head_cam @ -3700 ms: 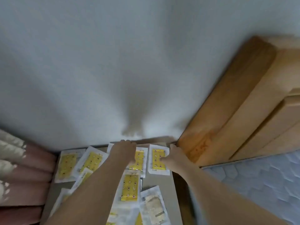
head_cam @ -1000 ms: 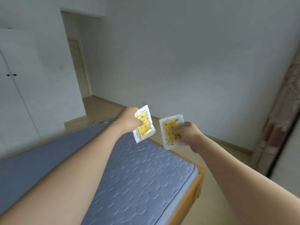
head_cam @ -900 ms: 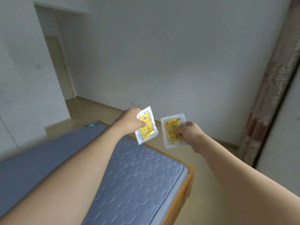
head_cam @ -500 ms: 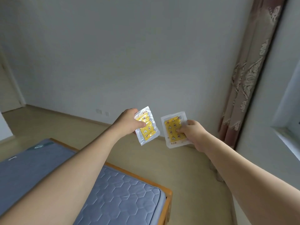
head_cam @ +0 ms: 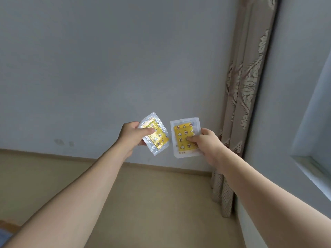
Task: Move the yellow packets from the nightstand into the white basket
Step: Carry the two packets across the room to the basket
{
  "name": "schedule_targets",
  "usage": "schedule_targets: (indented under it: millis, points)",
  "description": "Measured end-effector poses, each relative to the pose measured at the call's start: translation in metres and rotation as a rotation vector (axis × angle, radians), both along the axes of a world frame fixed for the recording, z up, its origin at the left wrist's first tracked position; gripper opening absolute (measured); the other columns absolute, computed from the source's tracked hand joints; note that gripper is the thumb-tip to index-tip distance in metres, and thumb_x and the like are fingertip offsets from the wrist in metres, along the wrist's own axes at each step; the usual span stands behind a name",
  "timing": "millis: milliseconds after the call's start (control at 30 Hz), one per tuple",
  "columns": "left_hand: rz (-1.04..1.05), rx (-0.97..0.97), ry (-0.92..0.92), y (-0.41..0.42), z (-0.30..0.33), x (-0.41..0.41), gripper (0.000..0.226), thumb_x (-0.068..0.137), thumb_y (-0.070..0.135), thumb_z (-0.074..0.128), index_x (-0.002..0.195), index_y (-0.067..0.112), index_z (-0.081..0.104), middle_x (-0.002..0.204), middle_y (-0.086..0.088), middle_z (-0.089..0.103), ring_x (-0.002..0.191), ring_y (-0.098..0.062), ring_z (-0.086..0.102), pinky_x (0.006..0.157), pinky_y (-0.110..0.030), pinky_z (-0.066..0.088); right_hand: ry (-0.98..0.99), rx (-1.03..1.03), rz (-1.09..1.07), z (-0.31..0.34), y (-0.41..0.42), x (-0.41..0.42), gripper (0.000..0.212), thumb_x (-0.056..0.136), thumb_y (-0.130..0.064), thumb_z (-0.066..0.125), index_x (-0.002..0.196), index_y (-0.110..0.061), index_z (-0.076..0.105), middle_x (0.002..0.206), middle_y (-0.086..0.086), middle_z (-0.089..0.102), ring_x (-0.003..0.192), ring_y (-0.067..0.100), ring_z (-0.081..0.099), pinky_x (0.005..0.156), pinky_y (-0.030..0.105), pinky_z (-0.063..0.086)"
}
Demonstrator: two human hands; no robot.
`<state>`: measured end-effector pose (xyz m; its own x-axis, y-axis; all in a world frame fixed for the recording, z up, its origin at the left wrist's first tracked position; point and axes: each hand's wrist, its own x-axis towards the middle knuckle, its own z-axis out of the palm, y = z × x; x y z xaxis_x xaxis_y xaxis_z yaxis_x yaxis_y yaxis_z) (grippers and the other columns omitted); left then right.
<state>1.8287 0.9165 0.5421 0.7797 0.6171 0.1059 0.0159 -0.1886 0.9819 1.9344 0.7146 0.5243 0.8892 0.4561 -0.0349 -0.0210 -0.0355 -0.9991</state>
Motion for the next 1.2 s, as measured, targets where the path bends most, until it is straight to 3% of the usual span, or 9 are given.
schedule_targets:
  millis: [133,200,267,467,767,933,1033,1200]
  points:
    - [0.047,0.013,0.01,0.041,0.019,0.083,0.02,0.077,0.006,0.078,0.094,0.002,0.07,0.091,-0.01,0.076,0.078,-0.024,0.073,0.071,-0.037,0.06,0.018,0.004,0.02,0.019,0.038,0.1,0.017,0.088,0.001,0.062,0.097,-0.013,0.061,0.103,0.011,0.073,0.09,0.029,0.072,0.087,0.05,0.056]
    - [0.078,0.012,0.007,0.066,0.024,0.115,0.016,0.077,0.005,0.078,0.091,0.003,0.07,0.088,-0.008,0.076,0.077,-0.023,0.073,0.072,-0.037,0.061,0.022,0.011,0.032,0.025,0.067,0.144,0.021,0.088,0.0,0.061,0.107,-0.009,0.062,0.106,0.013,0.072,0.089,0.028,0.071,0.069,0.039,0.06]
    - [0.095,0.015,0.016,0.092,0.023,0.14,0.017,0.077,0.005,0.078,0.092,0.004,0.07,0.088,-0.008,0.076,0.076,-0.022,0.074,0.071,-0.036,0.061,0.036,0.01,0.083,0.024,0.103,0.177,0.025,0.089,0.0,0.06,0.113,-0.008,0.061,0.107,0.012,0.072,0.089,0.026,0.071,0.056,0.028,0.056]
    - [0.208,-0.051,0.053,0.206,0.004,0.199,0.021,0.077,0.004,0.077,0.096,0.0,0.069,0.093,-0.011,0.076,0.079,-0.024,0.074,0.062,-0.03,0.06,0.035,-0.022,0.265,0.002,0.242,0.248,0.019,0.09,0.001,0.057,0.104,-0.01,0.064,0.106,0.012,0.072,0.094,0.029,0.07,0.079,0.043,0.058]
    - [0.357,-0.093,-0.01,0.426,0.009,0.231,0.02,0.079,0.004,0.075,0.097,-0.002,0.07,0.092,-0.015,0.075,0.071,-0.022,0.073,0.057,-0.028,0.059,0.015,-0.019,0.371,0.019,0.471,0.316,0.021,0.09,0.003,0.057,0.107,-0.008,0.063,0.102,0.01,0.073,0.09,0.026,0.071,0.068,0.035,0.057]
    - [0.518,-0.124,-0.02,0.517,0.008,0.205,0.025,0.078,0.003,0.075,0.101,-0.005,0.068,0.091,-0.012,0.074,0.066,-0.017,0.072,0.05,-0.023,0.055,0.018,-0.036,0.518,0.023,0.61,0.312,0.022,0.09,0.004,0.057,0.108,-0.007,0.064,0.105,0.011,0.072,0.091,0.027,0.071,0.073,0.038,0.058]
    - [0.627,-0.122,-0.046,0.576,0.01,0.186,0.029,0.078,0.001,0.075,0.103,-0.009,0.066,0.092,-0.014,0.074,0.064,-0.017,0.072,0.051,-0.024,0.057,0.032,-0.022,0.625,0.017,0.692,0.3,0.026,0.09,0.003,0.057,0.114,-0.005,0.064,0.107,0.012,0.073,0.094,0.028,0.071,0.083,0.043,0.058]
    - [0.77,-0.096,-0.006,0.687,0.006,0.164,0.032,0.077,0.004,0.077,0.106,-0.005,0.067,0.099,-0.016,0.074,0.074,-0.023,0.071,0.063,-0.031,0.061,0.069,-0.002,0.781,0.003,0.825,0.287,0.026,0.091,0.002,0.055,0.114,-0.007,0.064,0.105,0.01,0.073,0.093,0.026,0.072,0.078,0.039,0.058]
